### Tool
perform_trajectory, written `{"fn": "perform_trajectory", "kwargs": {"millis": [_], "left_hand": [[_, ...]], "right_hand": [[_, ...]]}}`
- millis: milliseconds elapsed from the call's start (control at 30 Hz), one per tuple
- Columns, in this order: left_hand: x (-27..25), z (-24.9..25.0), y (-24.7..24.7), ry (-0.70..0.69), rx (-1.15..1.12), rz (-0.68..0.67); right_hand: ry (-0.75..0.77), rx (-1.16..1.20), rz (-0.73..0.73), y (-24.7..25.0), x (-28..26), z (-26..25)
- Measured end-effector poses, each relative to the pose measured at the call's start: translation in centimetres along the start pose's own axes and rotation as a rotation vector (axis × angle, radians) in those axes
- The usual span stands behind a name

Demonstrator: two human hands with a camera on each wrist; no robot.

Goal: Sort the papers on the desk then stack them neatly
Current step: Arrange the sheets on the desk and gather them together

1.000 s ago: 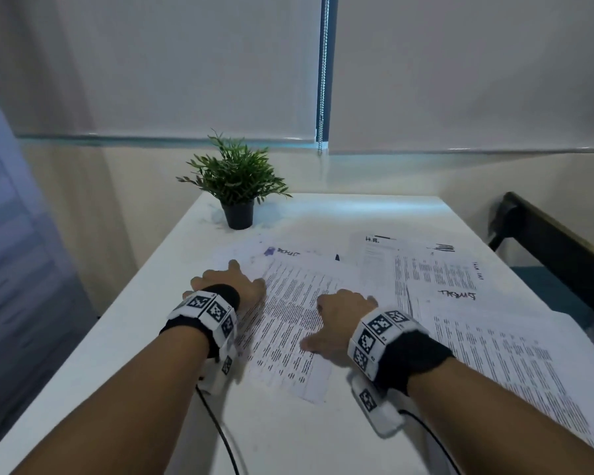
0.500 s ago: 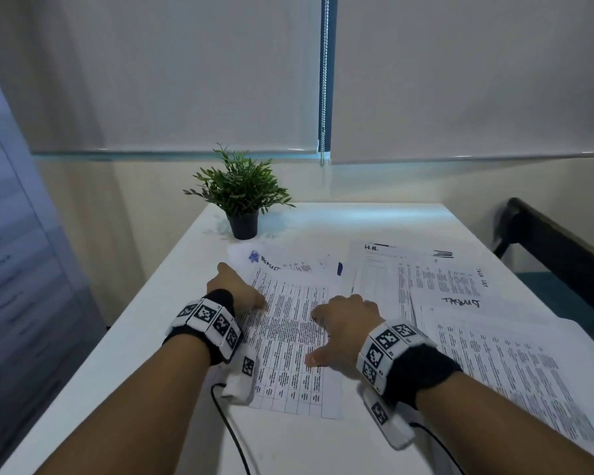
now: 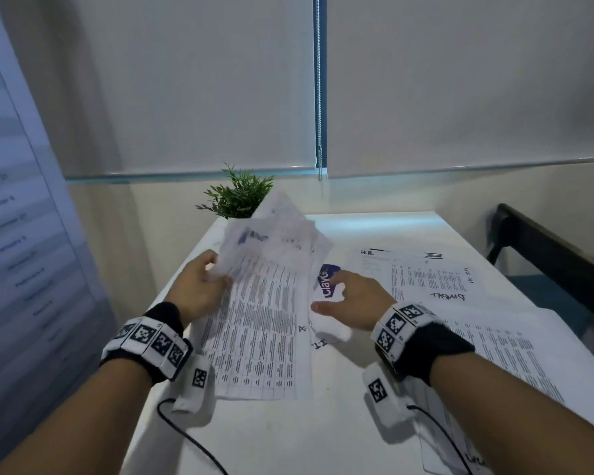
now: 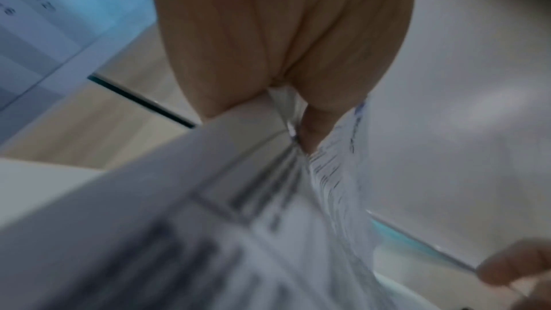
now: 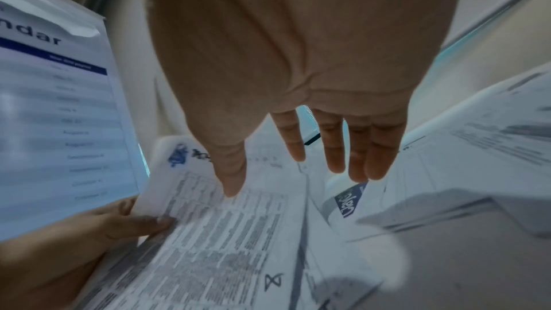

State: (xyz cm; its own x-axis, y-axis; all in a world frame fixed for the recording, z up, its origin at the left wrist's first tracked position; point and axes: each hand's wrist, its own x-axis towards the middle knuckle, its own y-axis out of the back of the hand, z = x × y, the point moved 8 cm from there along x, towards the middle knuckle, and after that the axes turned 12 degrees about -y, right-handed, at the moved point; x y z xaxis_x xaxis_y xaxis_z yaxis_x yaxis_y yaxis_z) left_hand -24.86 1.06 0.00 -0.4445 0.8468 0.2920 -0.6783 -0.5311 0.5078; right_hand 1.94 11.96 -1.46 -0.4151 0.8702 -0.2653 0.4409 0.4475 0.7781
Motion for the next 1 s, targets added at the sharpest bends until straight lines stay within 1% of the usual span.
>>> {"fn": "perform_trajectory", "kwargs": {"millis": [67,133,233,300,333,400,433,500,567,600,633,667,700,733,767,800,833,900,933,1000], "left_hand": [[-0.7,1.9,2.3,-0.077,-0.083,0.096],[-1.4,3.9,4.4,-0.142,-0.159,0.166],[-2.4,7.4,6.1,-0.228,-0.195,0.176],[-2.8,9.3,6.3,-0.266,-0.249,0.183],[-2.9,10.0,5.7,-0.262,-0.305,0.178],[-2.9,10.9,3.5,-0.237,-0.448,0.156],[-2.9,11.4,2.0,-0.229,-0.507,0.132],[-2.9,12.3,-1.9,-0.202,-0.568,0.044],[-2.7,12.8,-6.5,-0.157,-0.587,-0.127],[-2.6,12.6,-8.5,-0.120,-0.569,-0.203],[-2.5,12.0,-10.4,-0.074,-0.548,-0.247],[-2.3,11.3,-12.3,-0.011,-0.533,-0.287],[-2.4,10.7,-14.3,0.048,-0.532,-0.326],[-2.8,10.5,-16.4,0.081,-0.534,-0.350],[-3.6,11.3,-18.2,0.084,-0.518,-0.366],[-4.7,12.3,-19.8,0.076,-0.501,-0.378],[-5.5,13.0,-21.4,0.072,-0.471,-0.379],[-7.0,13.0,-24.6,0.138,-0.412,-0.417],[-7.9,12.9,-26.2,0.181,-0.367,-0.469],[-9.2,12.6,-28.6,0.215,-0.216,-0.586]], "right_hand": [[-0.019,0.065,0.014,0.5,-0.6,0.4],[-0.041,0.187,0.019,1.3,-1.0,0.9],[-0.026,0.454,0.041,3.3,-1.6,1.4],[0.023,0.666,0.014,4.8,-2.6,1.2],[0.057,0.753,-0.024,5.4,-3.4,0.9],[0.129,0.869,-0.068,6.4,-4.7,0.3],[0.167,0.877,-0.068,6.8,-5.5,0.2],[0.164,0.831,0.021,8.3,-6.6,1.2],[0.089,0.752,0.145,10.3,-7.4,3.4],[0.048,0.756,0.192,11.5,-7.4,4.9],[-0.003,0.791,0.234,12.7,-7.4,6.8],[-0.054,0.851,0.249,13.9,-7.7,8.7],[-0.103,0.942,0.222,14.6,-7.7,10.6],[-0.172,1.027,0.186,15.0,-7.7,12.9],[-0.233,1.082,0.152,15.1,-7.9,14.8],[-0.269,1.048,0.124,15.1,-8.0,16.8],[-0.278,0.935,0.109,14.9,-8.0,18.5],[-0.296,0.630,0.168,14.4,-8.3,21.5],[-0.309,0.452,0.187,14.0,-8.7,22.6],[-0.400,0.130,0.186,12.9,-9.8,24.2]]}}
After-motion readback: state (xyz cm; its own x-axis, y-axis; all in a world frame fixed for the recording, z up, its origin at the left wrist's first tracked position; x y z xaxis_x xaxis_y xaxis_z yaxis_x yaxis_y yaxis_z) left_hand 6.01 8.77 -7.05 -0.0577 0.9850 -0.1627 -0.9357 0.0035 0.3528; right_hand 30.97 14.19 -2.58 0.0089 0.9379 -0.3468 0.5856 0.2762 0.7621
